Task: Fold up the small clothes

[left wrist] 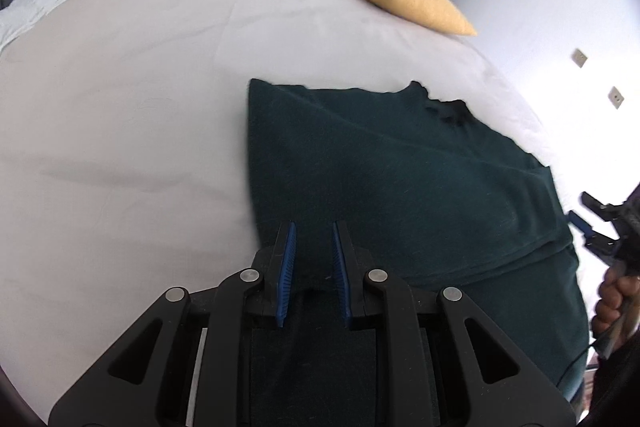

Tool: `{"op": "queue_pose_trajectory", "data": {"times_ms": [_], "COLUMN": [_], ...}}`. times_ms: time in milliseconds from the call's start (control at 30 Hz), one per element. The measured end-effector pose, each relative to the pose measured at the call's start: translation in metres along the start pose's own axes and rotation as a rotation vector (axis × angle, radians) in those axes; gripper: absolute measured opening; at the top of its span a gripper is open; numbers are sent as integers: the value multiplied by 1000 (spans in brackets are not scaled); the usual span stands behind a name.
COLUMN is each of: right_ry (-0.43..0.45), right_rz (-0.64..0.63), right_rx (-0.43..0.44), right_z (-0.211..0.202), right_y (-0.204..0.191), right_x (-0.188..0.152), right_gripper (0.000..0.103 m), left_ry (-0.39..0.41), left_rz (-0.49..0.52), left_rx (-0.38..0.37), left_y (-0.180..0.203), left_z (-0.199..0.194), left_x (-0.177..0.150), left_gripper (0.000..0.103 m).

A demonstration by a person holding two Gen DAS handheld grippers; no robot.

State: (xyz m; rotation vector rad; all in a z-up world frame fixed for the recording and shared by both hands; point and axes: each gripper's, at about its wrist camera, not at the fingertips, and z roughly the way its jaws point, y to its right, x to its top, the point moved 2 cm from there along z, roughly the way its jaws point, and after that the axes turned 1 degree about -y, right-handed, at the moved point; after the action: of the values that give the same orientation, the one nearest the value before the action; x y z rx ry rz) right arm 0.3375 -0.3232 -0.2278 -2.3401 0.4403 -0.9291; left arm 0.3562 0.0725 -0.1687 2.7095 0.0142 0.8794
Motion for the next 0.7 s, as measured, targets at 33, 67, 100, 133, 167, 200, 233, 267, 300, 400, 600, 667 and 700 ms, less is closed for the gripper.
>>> {"op": "queue_pose_trajectory", "data": {"times_ms": [33, 67, 100, 133, 167, 200, 233, 267, 300, 400, 600, 667, 700], "right_ry": [-38, -73, -107, -116, -110, -113, -125, -142, -163, -172, -151, -152, -153], "right_rz": [14, 38, 65, 64, 45, 28, 12, -9, -23, -36, -9, 9, 26], "right_rx": [-29, -53, -72, -77, -86, -95, -104, -109, -119, -141, -136, -137, -128], "right_z": [10, 18, 25, 30, 30, 30, 31, 33, 36, 34, 22, 24, 27], "right_y": [3, 7, 11, 10, 8, 5, 1, -2, -4, -3, 2, 8, 13], "right_x": [0, -1, -4, -6, -6, -7, -7, -8, -8, -9, -15, -17, -19], "right_gripper": [59, 59, 59, 59, 59, 59, 54, 30, 17, 10, 7, 7, 7], "left_ry": [-17, -35, -45, -48, -50, -54, -56, -55, -60, -74, -107, -113, -113], "left_rz": [7, 16, 23, 26, 28, 29, 30, 34, 41, 57, 105, 112, 114], "left_rx": [2, 7, 10, 9, 5, 2, -1, -3, -2, 0, 2, 2, 4], "left_y": [2, 4, 5, 5, 6, 6, 6, 6, 7, 7, 9, 9, 9], "left_z": [4, 9, 14, 18, 22, 25, 26, 28, 28, 33, 32, 32, 32], "left_x": [0, -1, -2, -3, -3, -5, -6, -6, -5, -4, -6, -6, -6], "left_gripper": [18, 18, 18, 18, 18, 18, 18, 18, 18, 18, 18, 18, 18]}}
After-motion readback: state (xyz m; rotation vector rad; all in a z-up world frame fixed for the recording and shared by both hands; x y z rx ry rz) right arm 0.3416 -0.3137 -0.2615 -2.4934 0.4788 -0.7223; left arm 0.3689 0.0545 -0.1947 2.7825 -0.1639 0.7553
